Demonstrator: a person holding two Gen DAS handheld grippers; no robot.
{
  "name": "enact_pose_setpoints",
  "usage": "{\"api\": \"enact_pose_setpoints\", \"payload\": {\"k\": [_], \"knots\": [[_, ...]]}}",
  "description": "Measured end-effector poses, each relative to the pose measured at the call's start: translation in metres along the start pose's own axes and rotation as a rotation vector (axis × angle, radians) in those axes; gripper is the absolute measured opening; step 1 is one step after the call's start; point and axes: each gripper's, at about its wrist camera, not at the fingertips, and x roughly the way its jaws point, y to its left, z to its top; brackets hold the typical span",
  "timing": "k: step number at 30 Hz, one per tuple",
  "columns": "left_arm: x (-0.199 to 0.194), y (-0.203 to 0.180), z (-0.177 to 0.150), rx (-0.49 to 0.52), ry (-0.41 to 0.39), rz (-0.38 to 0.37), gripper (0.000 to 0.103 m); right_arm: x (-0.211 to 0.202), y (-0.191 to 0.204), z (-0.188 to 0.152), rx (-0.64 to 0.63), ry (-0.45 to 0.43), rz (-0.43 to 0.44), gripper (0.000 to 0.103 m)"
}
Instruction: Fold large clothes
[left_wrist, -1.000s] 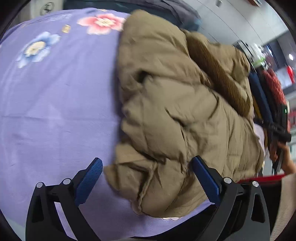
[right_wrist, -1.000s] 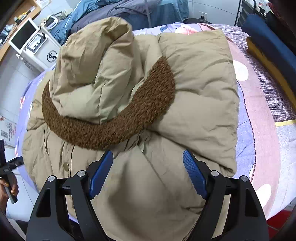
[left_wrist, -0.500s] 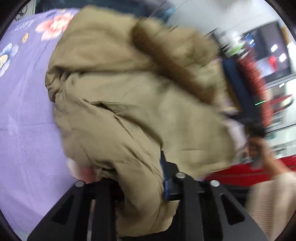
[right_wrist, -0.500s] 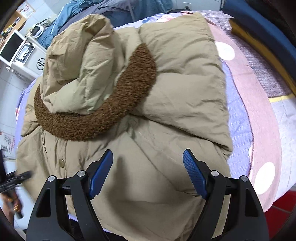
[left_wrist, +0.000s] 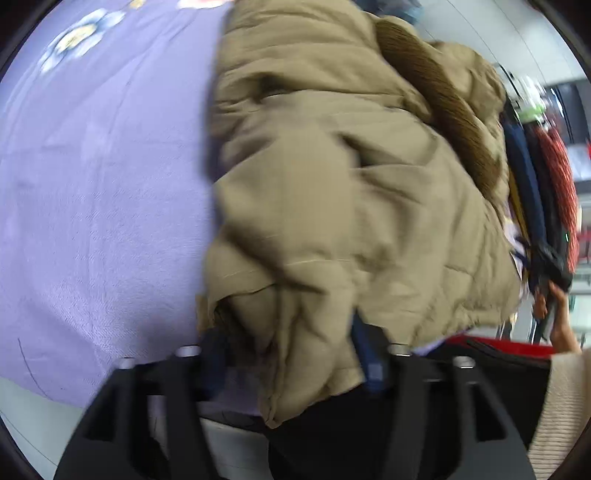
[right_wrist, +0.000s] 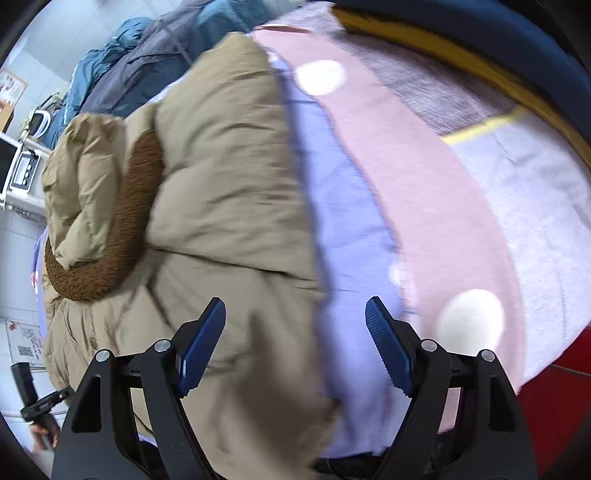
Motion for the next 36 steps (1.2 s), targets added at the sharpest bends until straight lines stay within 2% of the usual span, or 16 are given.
{"api": "enact_pose_setpoints", "payload": {"k": [3,8,13,19,20,23,26,29,33,34,36], "knots": [[0.007,0.003,0.005,-0.019,0.000,0.019,0.083,0.008,-0.020,-0.009,0.019,0.076,0.097,0.078],[0.020,0.000,0.017,-0.074,0.016,-0.005,0.086,0.039,-0.023,-0.033,0.033,0.222,0.288,0.078],[0.035,-0.008,0.010,-0.095,0.012,-0.015,0.086,0.064,-0.045,-0.062,0.201,0.232,0.382,0.082],[0.048,-0.025,0.017,-0.055,0.034,0.006,0.083,0.065,-0.039,-0.064,0.187,0.229,0.380,0.087],[0.050,-0.025,0.019,-0.055,0.045,0.005,0.080,0.066,-0.035,-0.064,0.184,0.242,0.386,0.085],[0.050,-0.027,0.022,-0.035,0.066,-0.002,0.072,0.066,-0.032,-0.070,0.239,0.291,0.449,0.070],[0.051,-0.026,0.019,-0.017,0.082,-0.021,0.068,0.063,-0.030,-0.083,0.266,0.310,0.485,0.069],[0.054,-0.025,0.016,-0.022,0.089,-0.028,0.067,0.066,-0.025,-0.092,0.289,0.332,0.522,0.071],[0.058,-0.027,0.019,-0.054,0.088,-0.030,0.065,0.074,-0.021,-0.091,0.293,0.334,0.501,0.068],[0.051,-0.017,0.020,-0.055,0.093,-0.032,0.063,0.075,-0.016,-0.088,0.282,0.340,0.491,0.065],[0.048,-0.016,0.022,-0.055,0.106,-0.038,0.055,0.071,-0.007,-0.083,0.264,0.346,0.500,0.040]]}}
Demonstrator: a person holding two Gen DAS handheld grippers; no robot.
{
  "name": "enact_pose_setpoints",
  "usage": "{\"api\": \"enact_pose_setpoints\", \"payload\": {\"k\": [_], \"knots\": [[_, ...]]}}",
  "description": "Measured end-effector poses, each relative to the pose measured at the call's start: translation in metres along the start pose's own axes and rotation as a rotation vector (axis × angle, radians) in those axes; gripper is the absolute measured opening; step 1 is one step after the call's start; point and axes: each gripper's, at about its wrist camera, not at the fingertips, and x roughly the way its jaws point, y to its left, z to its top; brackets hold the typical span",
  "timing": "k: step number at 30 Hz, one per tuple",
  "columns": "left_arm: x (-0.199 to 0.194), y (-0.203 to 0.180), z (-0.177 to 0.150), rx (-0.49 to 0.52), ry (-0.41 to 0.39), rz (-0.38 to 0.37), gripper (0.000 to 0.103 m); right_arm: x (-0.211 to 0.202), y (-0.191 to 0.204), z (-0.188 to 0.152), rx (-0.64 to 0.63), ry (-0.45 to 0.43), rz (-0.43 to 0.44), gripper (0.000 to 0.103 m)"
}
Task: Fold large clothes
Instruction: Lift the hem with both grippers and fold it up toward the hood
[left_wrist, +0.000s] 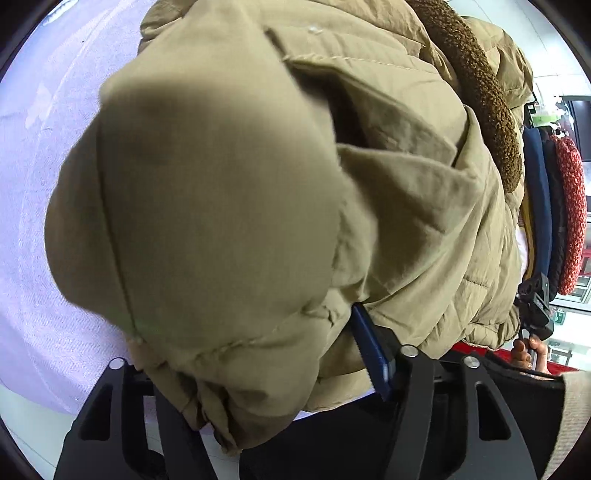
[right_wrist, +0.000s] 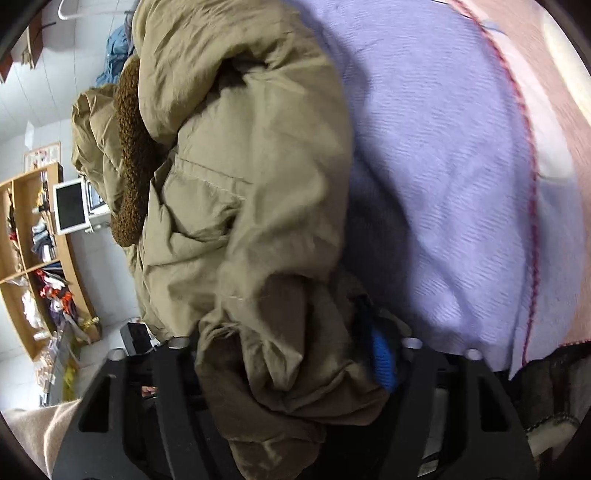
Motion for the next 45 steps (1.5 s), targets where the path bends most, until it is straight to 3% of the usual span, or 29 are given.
{"api": "enact_pose_setpoints", "payload": {"k": [3,8,15,18,23,27,31,34,37,43,45], "knots": [[-0.016,-0.005,0.001,0.012,0.006,-0.036,0.040,-0.014,0.028,0.000,-0.051,0.010,0.039,0.023],[-0.064,-0.019,0.003,0.036,-0.053,-0.165,0.020,-0.051,0.077,0.010,-0.079,-0.047,0.255,0.019],[-0.136,-0.006,0.057,-0.070,-0.265,-0.360,0.016,-0.066,0.124,0.071,-0.080,-0.124,0.388,0.019],[-0.142,-0.026,0.083,-0.068,-0.304,-0.359,0.015,-0.076,0.137,0.102,-0.063,-0.152,0.434,0.019],[-0.152,-0.015,0.135,-0.130,-0.321,-0.365,0.015,-0.084,0.155,0.147,0.033,-0.197,0.522,0.019],[-0.149,0.008,0.185,-0.261,-0.317,-0.374,0.015,-0.078,0.165,0.182,0.142,-0.221,0.574,0.019],[-0.123,0.003,0.245,-0.378,-0.287,-0.345,0.015,-0.066,0.177,0.221,0.214,-0.246,0.573,0.019],[-0.102,0.018,0.266,-0.524,-0.229,-0.383,0.018,-0.049,0.176,0.244,0.329,-0.262,0.584,0.019],[-0.102,0.023,0.273,-0.577,-0.208,-0.458,0.022,-0.036,0.161,0.255,0.456,-0.262,0.609,0.019],[-0.140,0.016,0.253,-0.465,-0.166,-0.508,0.041,-0.027,0.146,0.261,0.554,-0.223,0.639,0.026],[-0.155,0.019,0.246,-0.461,-0.206,-0.500,0.046,-0.025,0.145,0.263,0.558,-0.223,0.640,0.026]]}}
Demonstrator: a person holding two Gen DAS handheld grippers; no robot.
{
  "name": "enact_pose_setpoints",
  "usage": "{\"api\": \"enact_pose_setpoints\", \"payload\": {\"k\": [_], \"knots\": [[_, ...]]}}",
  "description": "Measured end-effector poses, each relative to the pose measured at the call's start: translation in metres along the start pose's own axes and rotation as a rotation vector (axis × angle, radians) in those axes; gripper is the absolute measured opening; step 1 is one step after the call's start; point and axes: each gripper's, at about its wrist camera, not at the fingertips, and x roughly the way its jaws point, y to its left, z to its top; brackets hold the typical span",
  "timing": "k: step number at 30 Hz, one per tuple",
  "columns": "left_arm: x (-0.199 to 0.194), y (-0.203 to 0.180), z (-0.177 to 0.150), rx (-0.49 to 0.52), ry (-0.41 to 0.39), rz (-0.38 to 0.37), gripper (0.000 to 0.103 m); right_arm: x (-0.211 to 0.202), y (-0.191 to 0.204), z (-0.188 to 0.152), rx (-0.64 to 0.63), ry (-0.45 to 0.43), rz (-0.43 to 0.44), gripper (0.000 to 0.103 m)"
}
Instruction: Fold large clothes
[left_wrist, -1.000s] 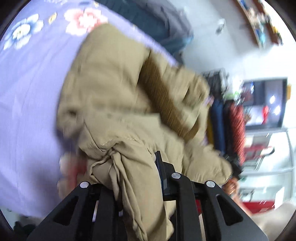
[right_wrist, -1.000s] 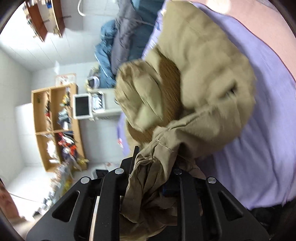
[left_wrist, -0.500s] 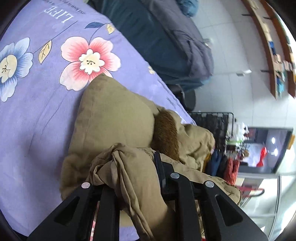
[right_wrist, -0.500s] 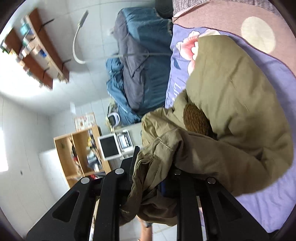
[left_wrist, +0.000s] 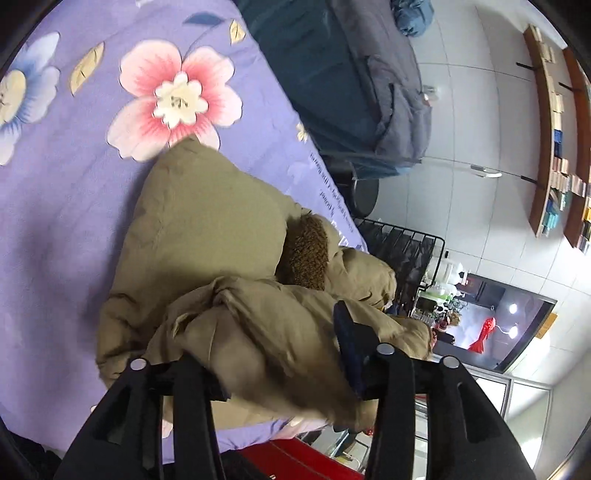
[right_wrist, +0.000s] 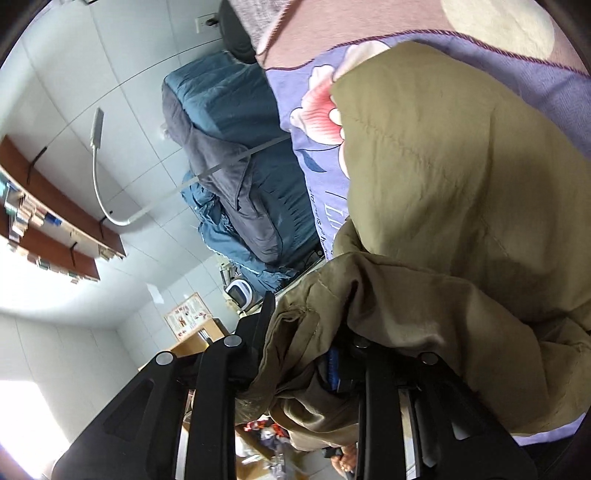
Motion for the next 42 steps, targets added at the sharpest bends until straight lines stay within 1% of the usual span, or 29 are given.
{"api": "enact_pose_setpoints", "payload": {"k": [2,4,6,7,8,9,10,12,13,14,15,17,18,20,22,23,24,25,27,28,29,31,32,35,36,38,40,41,42], "knots": [[-0.025,-0.008,-0.002,0.045,-0.087,0.043,0.049,0.002,0.000,0.000,0.014,-0.005,0.010,0.028],[-0.045,-0.020,-0.004,0.089,-0.178,0.071,0.050,0.003,0.000,-0.001,0.048,-0.017,0.036,0.036],[-0.067,-0.044,-0.018,0.191,-0.357,0.224,0.070,0.002,0.000,0.000,0.095,-0.061,0.097,0.063],[-0.070,-0.058,-0.028,0.265,-0.413,0.292,0.071,0.000,0.002,-0.001,0.117,-0.083,0.124,0.069],[-0.067,-0.074,-0.040,0.356,-0.438,0.342,0.071,-0.003,0.008,-0.003,0.123,-0.104,0.156,0.077],[-0.056,-0.092,-0.059,0.473,-0.433,0.384,0.072,-0.003,0.016,-0.005,0.103,-0.106,0.166,0.079],[-0.041,-0.107,-0.079,0.581,-0.421,0.419,0.072,-0.002,0.030,-0.009,0.030,-0.090,0.141,0.079],[-0.002,-0.130,-0.122,0.812,-0.387,0.514,0.074,0.001,0.058,-0.021,-0.160,-0.070,0.036,0.079],[0.020,-0.137,-0.142,0.925,-0.366,0.561,0.075,0.004,0.075,-0.031,-0.290,-0.059,-0.050,0.079],[0.034,-0.139,-0.159,1.005,-0.348,0.587,0.077,0.008,0.092,-0.043,-0.435,-0.050,-0.149,0.079],[0.061,-0.140,-0.180,1.112,-0.310,0.619,0.077,0.013,0.110,-0.061,-0.609,-0.056,-0.262,0.079],[0.100,-0.133,-0.201,1.197,-0.229,0.662,0.077,0.025,0.132,-0.103,-0.927,-0.068,-0.421,0.079],[0.114,-0.130,-0.204,1.210,-0.209,0.674,0.077,0.036,0.140,-0.135,-1.130,-0.059,-0.503,0.079],[0.141,-0.123,-0.205,1.224,-0.176,0.703,0.077,0.049,0.139,-0.180,-1.374,-0.038,-0.591,0.081],[0.166,-0.119,-0.199,1.244,-0.199,0.805,0.077,0.066,0.125,-0.231,-1.647,0.049,-0.665,0.089],[0.172,-0.120,-0.195,1.249,-0.216,0.836,0.075,0.072,0.116,-0.248,-1.746,0.088,-0.695,0.091],[0.176,-0.123,-0.188,1.244,-0.230,0.854,0.067,0.078,0.105,-0.264,-1.844,0.134,-0.729,0.091],[0.179,-0.128,-0.178,1.225,-0.242,0.868,0.064,0.084,0.093,-0.276,-1.921,0.177,-0.764,0.091],[0.178,-0.143,-0.154,1.168,-0.278,0.871,0.052,0.090,0.076,-0.285,-1.982,0.211,-0.805,0.091],[0.175,-0.158,-0.139,1.134,-0.339,0.895,0.050,0.091,0.071,-0.286,-1.996,0.200,-0.810,0.091],[0.171,-0.169,-0.124,1.104,-0.369,0.898,0.050,0.090,0.070,-0.287,-2.006,0.171,-0.801,0.091],[0.173,-0.184,-0.103,1.038,-0.355,0.874,0.050,0.087,0.073,-0.288,-2.028,0.053,-0.789,0.091],[0.176,-0.189,-0.093,1.018,-0.348,0.887,0.050,0.087,0.075,-0.286,-2.030,0.017,-0.798,0.091],[0.187,-0.199,-0.086,1.057,-0.386,0.970,0.051,0.100,0.076,-0.267,-2.001,0.026,-0.904,0.091],[0.188,-0.201,-0.086,1.071,-0.382,0.979,0.051,0.101,0.076,-0.264,-2.000,0.017,-0.918,0.091],[0.188,-0.202,-0.079,1.058,-0.360,0.981,0.051,0.100,0.080,-0.267,-2.016,0.065,-0.876,0.091],[0.179,-0.204,-0.074,1.038,-0.369,0.950,0.051,0.103,0.078,-0.275,-2.045,0.191,-0.847,0.091],[0.168,-0.207,-0.076,1.019,-0.381,0.899,0.051,0.108,0.074,-0.274,-2.052,0.237,-0.875,0.091],[0.161,-0.211,-0.071,0.999,-0.386,0.862,0.051,0.116,0.068,-0.269,-2.069,0.257,-0.934,0.091]]}}
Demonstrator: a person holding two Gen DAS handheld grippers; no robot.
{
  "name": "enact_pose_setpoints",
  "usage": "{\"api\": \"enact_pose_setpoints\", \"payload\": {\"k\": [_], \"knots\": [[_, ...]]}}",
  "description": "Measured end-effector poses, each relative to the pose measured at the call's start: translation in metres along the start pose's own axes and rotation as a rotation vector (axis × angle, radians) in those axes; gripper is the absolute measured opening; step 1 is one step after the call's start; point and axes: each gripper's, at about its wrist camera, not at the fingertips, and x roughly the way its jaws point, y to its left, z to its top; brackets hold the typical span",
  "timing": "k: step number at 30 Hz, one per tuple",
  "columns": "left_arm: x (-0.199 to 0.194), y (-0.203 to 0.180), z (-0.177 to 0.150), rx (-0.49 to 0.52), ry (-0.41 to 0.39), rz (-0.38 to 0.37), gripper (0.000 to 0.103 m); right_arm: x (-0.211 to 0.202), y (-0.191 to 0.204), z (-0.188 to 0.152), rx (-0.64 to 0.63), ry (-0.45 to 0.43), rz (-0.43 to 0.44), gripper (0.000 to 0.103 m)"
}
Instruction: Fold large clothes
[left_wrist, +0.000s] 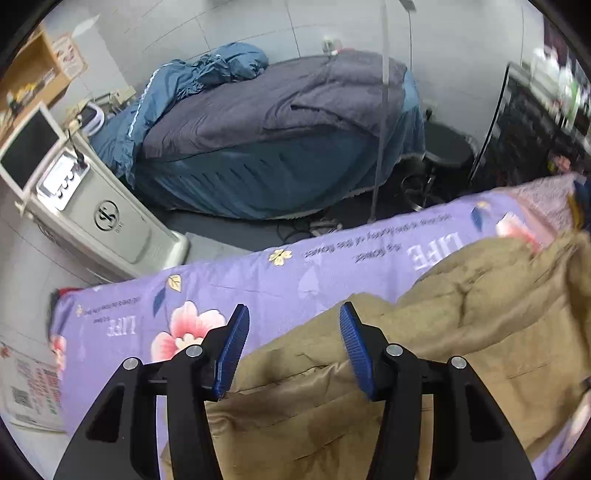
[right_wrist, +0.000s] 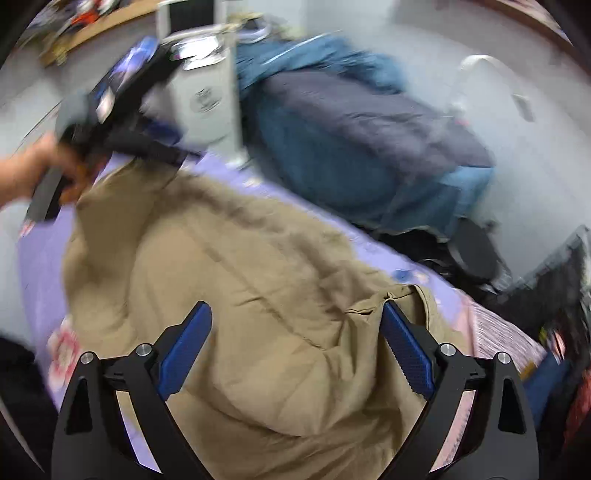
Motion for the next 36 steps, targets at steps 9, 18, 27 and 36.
{"api": "enact_pose_setpoints", "payload": {"k": [9,18,27,36], "knots": [[-0.045,0.029,-0.073,0.097,-0.048,-0.277,0.091,0.044,-0.007,-0.007,-0.026,0.133,0.016,0.011],[0.028,0.024,-0.083,0.041,0.087,-0.074,0.027,0.019,-0.038,0.035,0.075,-0.001,-0.148,0.000],[0.070,-0.005,-0.053,0.033,0.181,0.086,0.025,-0.011,-0.059,0.051,0.327,-0.125,-0.065,0.072],[0.096,-0.002,-0.055,0.035,0.244,0.102,0.027,0.033,0.042,-0.014,0.074,0.058,0.178,0.078]]}}
